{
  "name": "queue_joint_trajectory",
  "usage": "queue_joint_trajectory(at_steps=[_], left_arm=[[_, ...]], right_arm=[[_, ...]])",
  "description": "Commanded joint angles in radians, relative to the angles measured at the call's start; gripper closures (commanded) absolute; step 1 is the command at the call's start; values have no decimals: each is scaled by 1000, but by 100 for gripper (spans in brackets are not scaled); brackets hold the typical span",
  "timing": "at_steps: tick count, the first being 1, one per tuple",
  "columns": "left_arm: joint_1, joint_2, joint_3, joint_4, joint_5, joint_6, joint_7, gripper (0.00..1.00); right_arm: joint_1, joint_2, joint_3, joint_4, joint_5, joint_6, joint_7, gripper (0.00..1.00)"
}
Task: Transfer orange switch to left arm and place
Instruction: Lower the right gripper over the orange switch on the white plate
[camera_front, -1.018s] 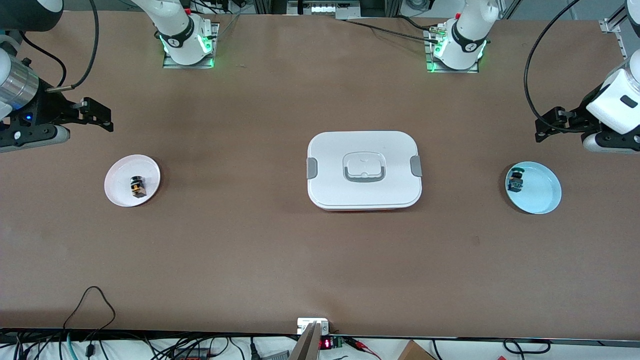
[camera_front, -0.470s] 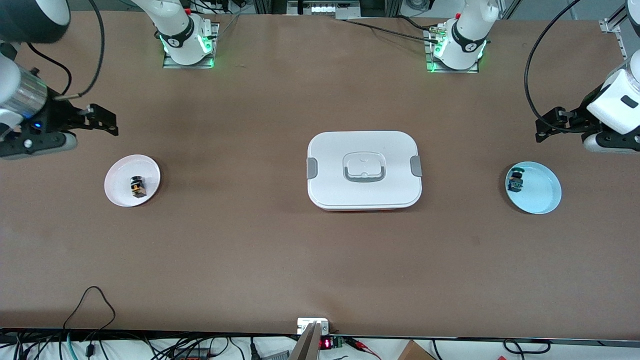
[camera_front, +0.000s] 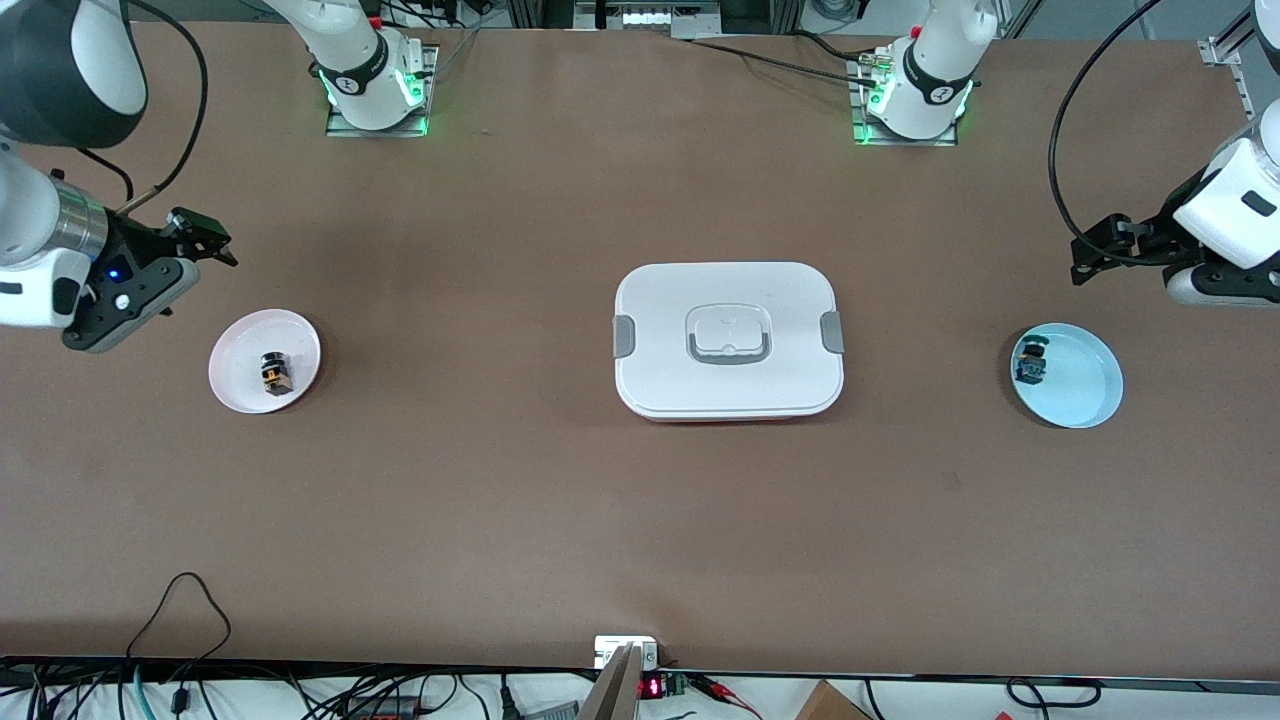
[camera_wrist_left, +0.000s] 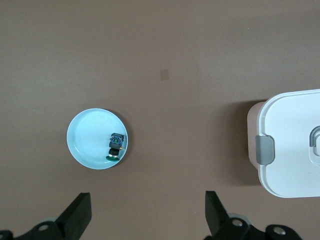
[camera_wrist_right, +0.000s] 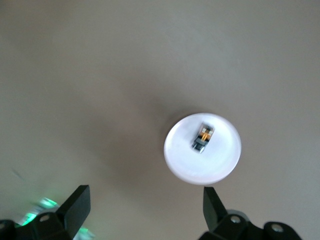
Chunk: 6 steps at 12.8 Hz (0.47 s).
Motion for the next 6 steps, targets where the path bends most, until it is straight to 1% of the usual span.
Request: queue_joint_trajectory(at_steps=[1,2,3,4,6], left_arm=[[3,14,-3,29,21,-13,-6,0],[3,14,-3,29,21,-13,-6,0],[3,14,-3,29,21,-13,-6,0],[3,14,-3,29,21,-13,-6,0],[3,14,-3,29,21,-13,-6,0]], right_arm=[[-31,-2,5,-210,-28,240,-387,0],[-40,9,4,-267,-32,321,-491,0],[-52,36,5,-292,-32,368,-580,0],[-60,67,5,-304,-32,395,-674,0],[-72,134,5,-301,-67,483,-887,0]])
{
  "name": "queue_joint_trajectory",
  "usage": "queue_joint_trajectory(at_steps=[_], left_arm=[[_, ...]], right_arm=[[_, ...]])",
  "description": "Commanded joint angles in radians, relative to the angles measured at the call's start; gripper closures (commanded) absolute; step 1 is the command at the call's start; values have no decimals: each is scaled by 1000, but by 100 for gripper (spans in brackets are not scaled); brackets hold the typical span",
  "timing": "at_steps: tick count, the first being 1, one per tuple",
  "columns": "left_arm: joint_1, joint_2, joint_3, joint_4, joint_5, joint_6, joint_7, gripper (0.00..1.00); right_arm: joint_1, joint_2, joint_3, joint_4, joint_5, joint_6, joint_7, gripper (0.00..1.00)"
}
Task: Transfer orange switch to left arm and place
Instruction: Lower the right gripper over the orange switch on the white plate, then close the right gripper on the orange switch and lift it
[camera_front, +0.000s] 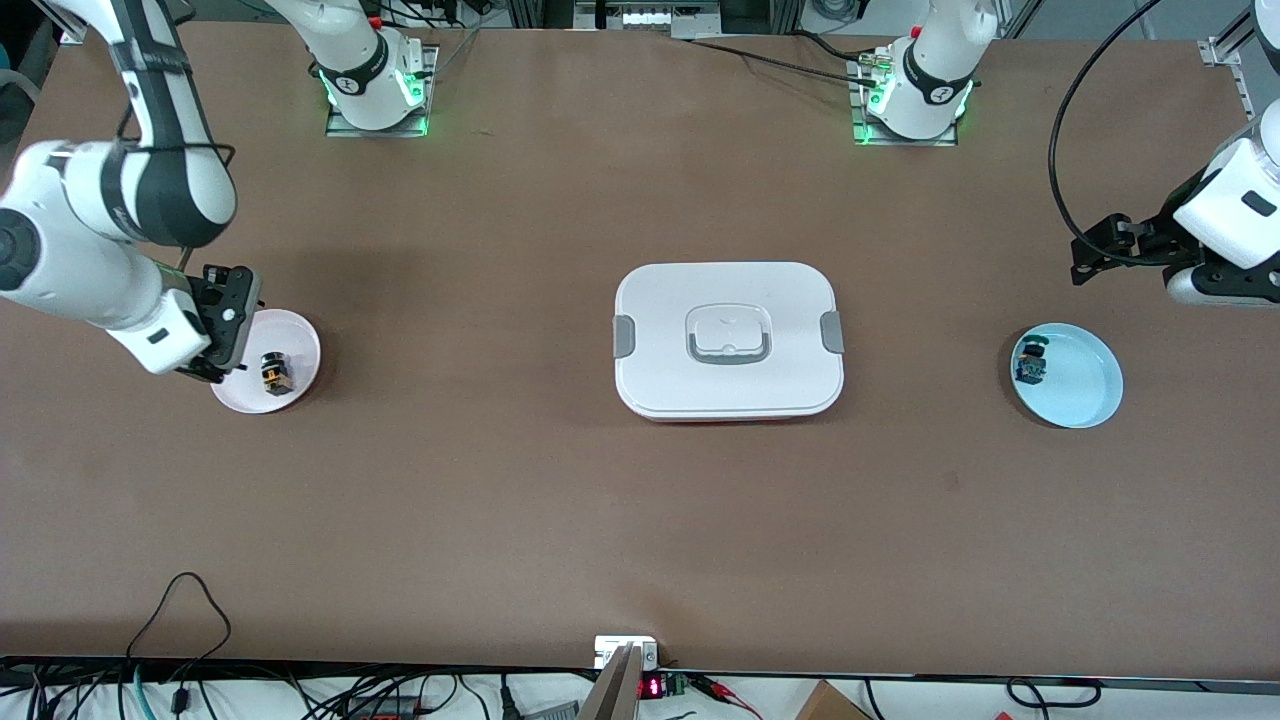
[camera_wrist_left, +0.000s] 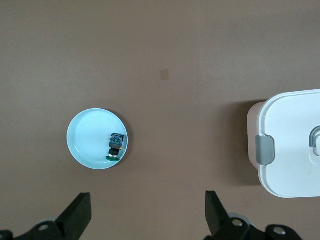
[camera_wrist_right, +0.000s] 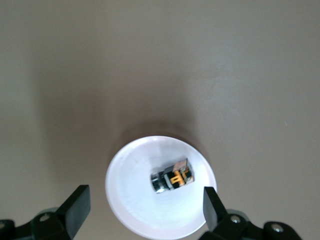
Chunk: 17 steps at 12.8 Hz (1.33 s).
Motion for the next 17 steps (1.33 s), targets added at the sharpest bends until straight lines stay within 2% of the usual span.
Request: queue_joint_trajectory(at_steps=[1,5,8,17], left_arm=[[3,14,-3,29,21,-13,-6,0],[3,14,-3,29,21,-13,-6,0],[3,14,-3,29,21,-13,-6,0],[12,14,-3,27,21,-18,-6,0]], right_arm=[[-23,57,8,-6,-34,99,-226,0],[-72,157,11,-18,-30,187,-390,0],[-74,181,12,-26,-31,260,-527,0],[-97,206,14,-89,-22,352,-586,0]])
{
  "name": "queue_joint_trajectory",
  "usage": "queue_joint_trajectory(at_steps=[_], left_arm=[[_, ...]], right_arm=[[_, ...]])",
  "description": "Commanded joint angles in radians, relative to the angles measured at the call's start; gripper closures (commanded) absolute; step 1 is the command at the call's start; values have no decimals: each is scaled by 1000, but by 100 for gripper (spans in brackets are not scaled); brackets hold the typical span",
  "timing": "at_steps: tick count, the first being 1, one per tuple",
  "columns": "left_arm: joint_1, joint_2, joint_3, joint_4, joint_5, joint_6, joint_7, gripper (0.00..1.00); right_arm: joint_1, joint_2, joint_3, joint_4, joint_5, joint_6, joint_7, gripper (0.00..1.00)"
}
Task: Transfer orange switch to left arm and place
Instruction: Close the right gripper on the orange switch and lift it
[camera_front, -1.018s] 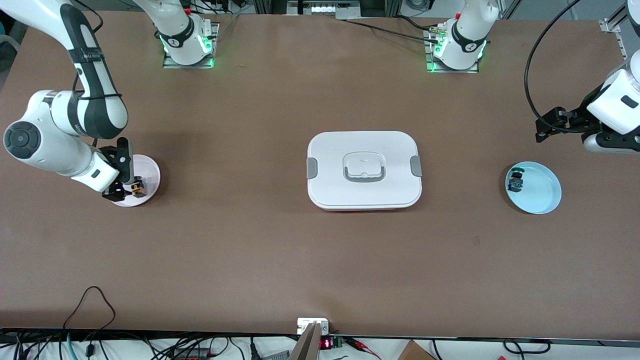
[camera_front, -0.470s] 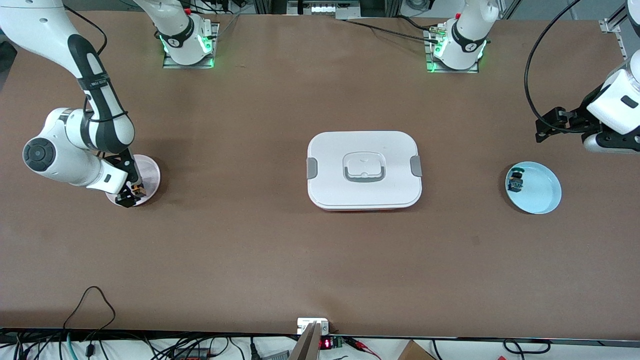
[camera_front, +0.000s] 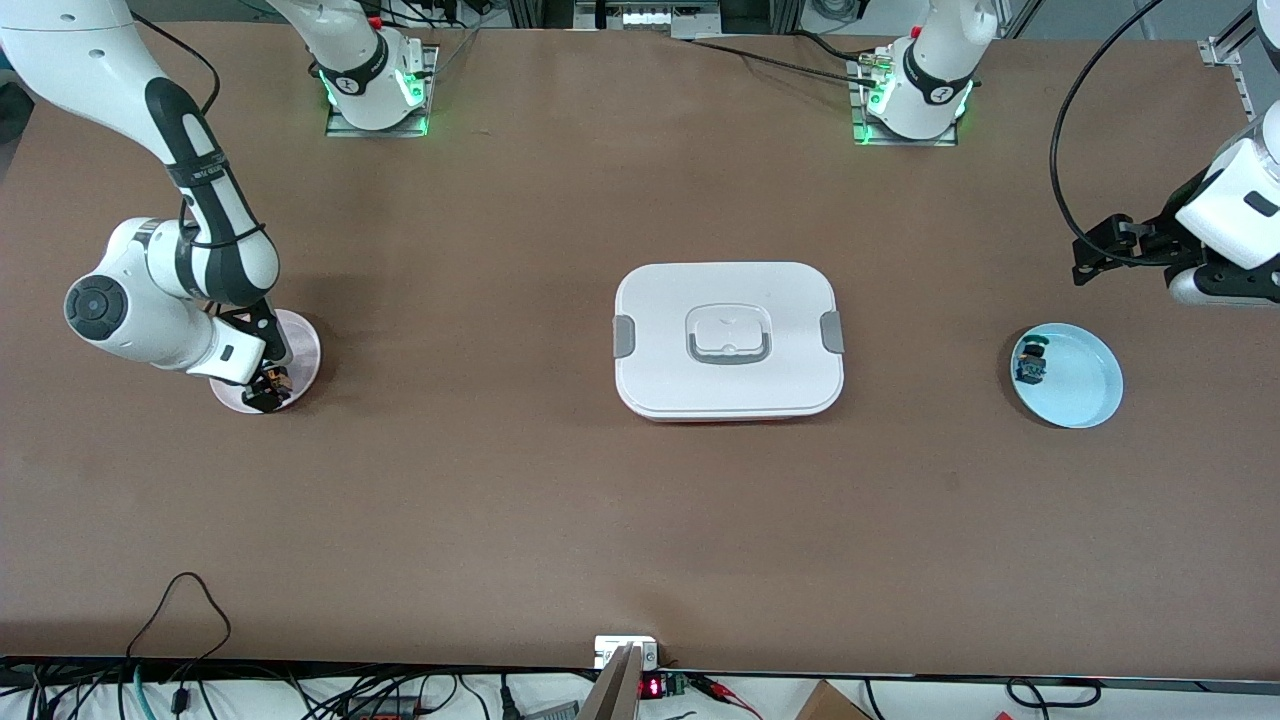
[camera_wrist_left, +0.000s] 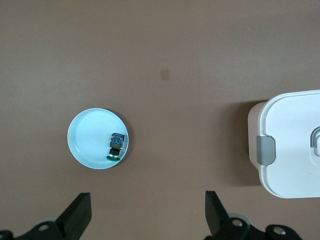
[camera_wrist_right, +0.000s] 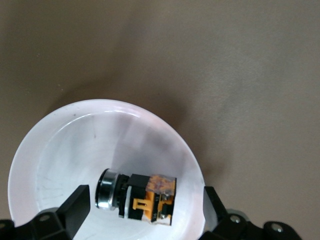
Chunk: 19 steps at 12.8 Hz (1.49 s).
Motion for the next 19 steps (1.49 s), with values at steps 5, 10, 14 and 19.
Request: queue_joint_trajectory(at_steps=[5,10,14,19], left_arm=[[7,12,-3,26,21,-22,-7,0],[7,12,-3,26,21,-24,-6,0],[7,12,-3,27,21,-25,-6,0],[5,12,-6,27,10,-44,-4,0]], right_arm=[[-39,1,15,-50,-1,79,-33,0],[-59,12,20,-56,3,88,-33,8],[-58,9,23,-62,6,91,-33,57],[-55,-40,87,-4,70,-40,-20,94]])
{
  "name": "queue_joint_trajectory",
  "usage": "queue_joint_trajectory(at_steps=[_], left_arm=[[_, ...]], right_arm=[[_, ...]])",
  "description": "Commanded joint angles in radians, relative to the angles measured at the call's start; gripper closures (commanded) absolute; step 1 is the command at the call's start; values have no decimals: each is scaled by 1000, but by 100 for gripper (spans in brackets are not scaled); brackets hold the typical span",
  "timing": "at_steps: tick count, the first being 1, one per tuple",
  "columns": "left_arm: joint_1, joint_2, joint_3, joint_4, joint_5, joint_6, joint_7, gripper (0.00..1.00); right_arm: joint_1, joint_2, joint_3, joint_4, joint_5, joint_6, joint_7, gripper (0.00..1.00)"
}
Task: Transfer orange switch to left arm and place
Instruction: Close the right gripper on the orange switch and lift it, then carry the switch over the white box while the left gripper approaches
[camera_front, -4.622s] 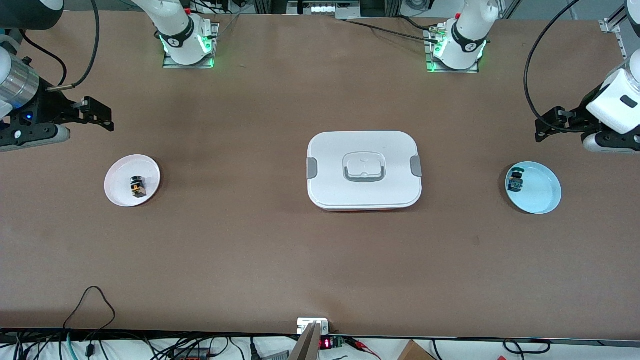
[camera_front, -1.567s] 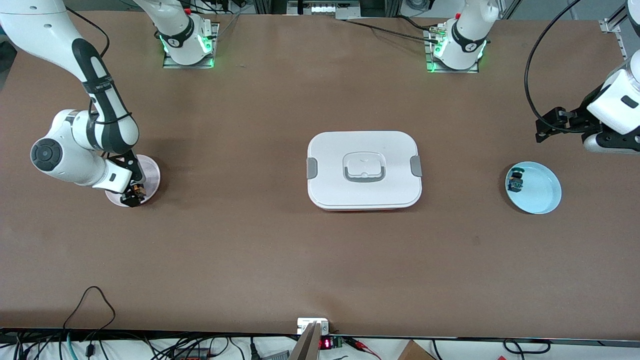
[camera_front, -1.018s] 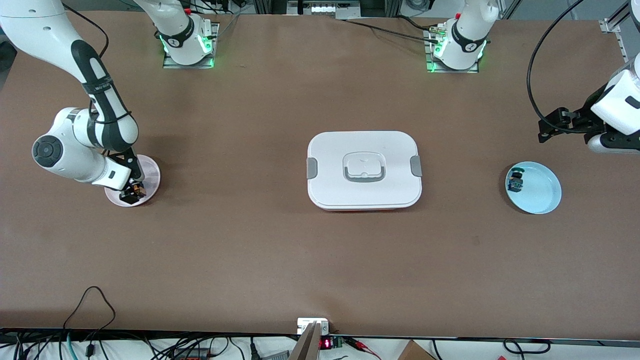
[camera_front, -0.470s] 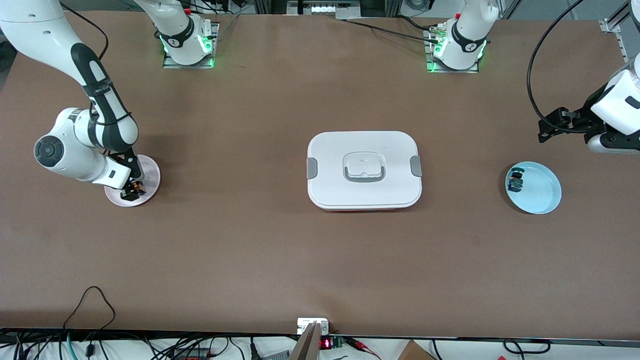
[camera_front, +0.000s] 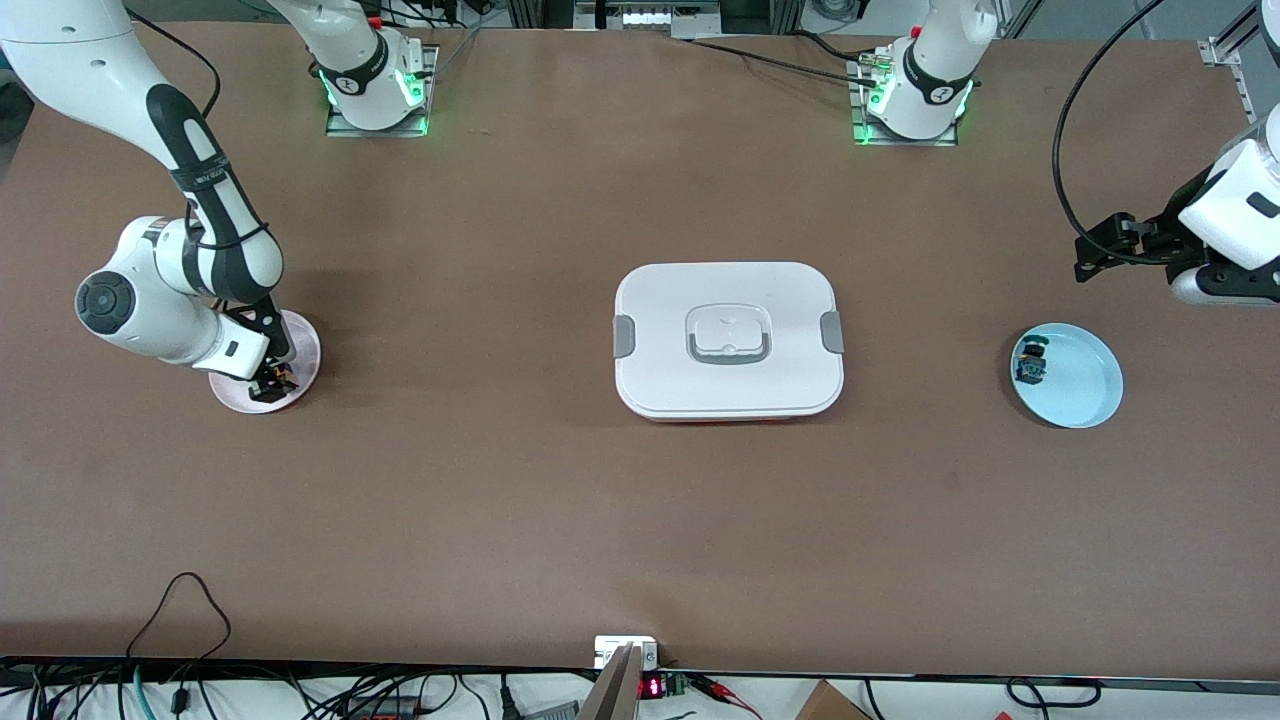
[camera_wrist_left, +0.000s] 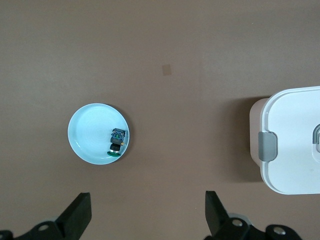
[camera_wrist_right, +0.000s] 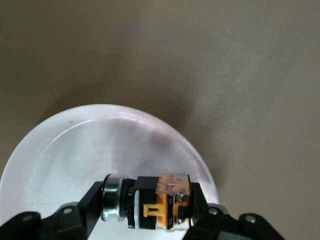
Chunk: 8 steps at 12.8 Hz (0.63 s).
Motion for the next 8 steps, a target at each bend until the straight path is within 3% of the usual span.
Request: queue_joint_trajectory(at_steps=[1,4,5,8], left_arm=[[0,12,-4,26,8,-39,0,0],[2,12,-4,26,8,-76,3,0],[0,12,-4,26,8,-76,2,0],[-7,13,-11,26,-2,-133,2,0]], right_arm=[[-10,-60,61,59,102,-171,-18,95],[-10,-68,143,187,207,-404,51,100],[-7,-68,178,219,286,-454,100,100],[13,-65,274,242,511,-454,230,100]])
